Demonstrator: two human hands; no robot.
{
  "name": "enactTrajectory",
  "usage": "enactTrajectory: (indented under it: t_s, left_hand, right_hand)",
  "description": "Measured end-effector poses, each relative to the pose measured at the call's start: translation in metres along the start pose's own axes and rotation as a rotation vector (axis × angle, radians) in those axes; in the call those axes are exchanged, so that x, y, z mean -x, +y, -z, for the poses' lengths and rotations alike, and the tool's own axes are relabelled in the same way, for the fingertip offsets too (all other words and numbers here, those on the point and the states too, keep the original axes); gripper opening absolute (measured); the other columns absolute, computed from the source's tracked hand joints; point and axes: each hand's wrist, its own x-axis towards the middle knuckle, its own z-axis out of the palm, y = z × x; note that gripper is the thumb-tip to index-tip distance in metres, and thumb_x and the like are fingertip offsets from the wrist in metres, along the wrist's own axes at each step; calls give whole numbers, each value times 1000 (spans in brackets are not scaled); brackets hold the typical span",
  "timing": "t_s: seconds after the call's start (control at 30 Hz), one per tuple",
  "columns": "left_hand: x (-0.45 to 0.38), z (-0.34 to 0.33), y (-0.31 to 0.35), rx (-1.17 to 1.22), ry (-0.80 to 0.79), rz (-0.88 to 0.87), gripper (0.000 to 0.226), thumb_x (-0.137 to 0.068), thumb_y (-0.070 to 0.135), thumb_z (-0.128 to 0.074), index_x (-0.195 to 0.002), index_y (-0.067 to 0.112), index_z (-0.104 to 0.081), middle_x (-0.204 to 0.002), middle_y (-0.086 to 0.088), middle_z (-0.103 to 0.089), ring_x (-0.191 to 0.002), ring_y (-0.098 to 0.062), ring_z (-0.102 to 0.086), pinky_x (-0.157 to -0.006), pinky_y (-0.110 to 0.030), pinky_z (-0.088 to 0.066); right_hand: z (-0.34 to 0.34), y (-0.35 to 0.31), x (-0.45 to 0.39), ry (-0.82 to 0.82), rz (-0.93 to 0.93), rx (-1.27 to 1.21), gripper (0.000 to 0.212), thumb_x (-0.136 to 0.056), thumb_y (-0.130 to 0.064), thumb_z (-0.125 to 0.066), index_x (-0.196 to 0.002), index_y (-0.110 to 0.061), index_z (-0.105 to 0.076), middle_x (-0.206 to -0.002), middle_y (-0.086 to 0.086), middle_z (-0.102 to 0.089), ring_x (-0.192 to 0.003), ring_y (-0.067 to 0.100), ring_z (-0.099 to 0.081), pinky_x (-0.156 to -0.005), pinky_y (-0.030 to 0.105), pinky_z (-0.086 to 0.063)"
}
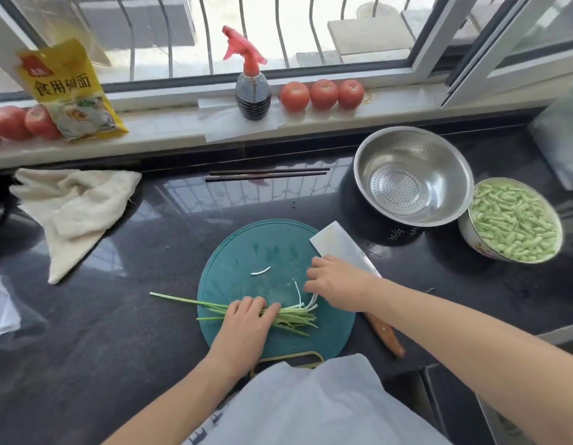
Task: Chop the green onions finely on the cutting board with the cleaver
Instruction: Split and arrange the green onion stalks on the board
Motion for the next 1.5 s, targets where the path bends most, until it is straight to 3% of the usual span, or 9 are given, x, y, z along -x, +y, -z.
enactTrajectory:
  t_s: [0.2, 0.53, 0.77, 0.9, 1.1, 1.2, 1.33, 1.4, 1.5]
  left_hand:
    - [2, 0, 0, 11, 1, 19, 57, -75, 10, -67, -129, 25, -53, -106, 1, -53, -91, -25, -51, -82, -39, -45]
    - [-1, -3, 0, 40, 25, 88, 48, -80, 14, -71, -123, 29, -56, -103, 5, -54, -91, -21, -52, -81, -36, -44]
    - [-2, -2, 3, 8, 36, 72, 45, -80, 22, -67, -125, 24, -60, -106, 4, -56, -94, -22, -54, -85, -38, -48]
    - [0, 10, 10, 32, 63, 129, 53, -78, 36, -54, -128, 21, -60, -113, 3, -56, -105, -23, -53, -102, -42, -42]
    - [-12, 73, 38, 563, 388, 270, 24, -80, 18, -53, -102, 23, -64, -106, 12, -53, -106, -8, -46, -95, -41, -45]
    - [-17, 129, 51, 738, 538, 173, 34, -89, 29, -57, -122, 23, -62, -125, 15, -53, -127, -6, -43, -110, -27, -34]
    - [-19, 195, 55, 630, 120, -50, 60, -94, 44, -63, -148, 37, -38, -123, 26, -58, -121, 9, -48, -110, -16, -30]
    - [-20, 211, 46, 661, -199, 40, 33, -99, 45, -56, -131, 43, -51, -85, 20, -69, -81, 6, -62, -82, -19, -48]
    - [-16, 208, 27, 630, -425, 152, 21, -102, 47, -49, -98, 31, -62, -63, 11, -56, -58, -7, -56, -64, -30, -49]
  right_hand:
    - [13, 19, 17, -5, 22, 98, 18, -71, -5, -69, -71, -22, -62, -74, -4, -50, -80, 24, -47, -74, 37, -47]
    - [39, 61, 81, -112, -231, -46, 17, -93, -14, -59, -101, -28, -67, -94, -12, -57, -93, 18, -43, -80, 36, -45]
    - [75, 52, 107, -163, -478, -609, 20, -103, -31, -48, -99, -31, -67, -99, -16, -57, -98, 9, -51, -90, 29, -44]
    - [117, 38, 117, -163, -518, -802, 22, -104, -24, -47, -90, -27, -65, -85, -16, -64, -72, -5, -56, -66, 13, -43]
    - [146, 28, 126, -85, -575, -903, 25, -104, -28, -45, -93, -26, -66, -85, -4, -68, -68, 6, -52, -64, 27, -41]
    - [160, 7, 114, -119, -503, -924, 24, -104, -32, -45, -93, -28, -66, -90, 0, -68, -66, 0, -52, -61, 20, -40]
    - [175, -31, 78, -139, -335, -884, 27, -104, -31, -44, -84, -24, -60, -82, -1, -62, -69, 3, -51, -62, 23, -40]
    - [176, -44, 63, -120, -289, -889, 27, -104, -30, -44, -87, -16, -58, -81, 1, -58, -73, 15, -50, -69, 41, -44]
    - [155, -53, 50, -148, -302, -914, 19, -101, -34, -50, -108, -19, -60, -88, -8, -58, -73, 10, -53, -70, 31, -46]
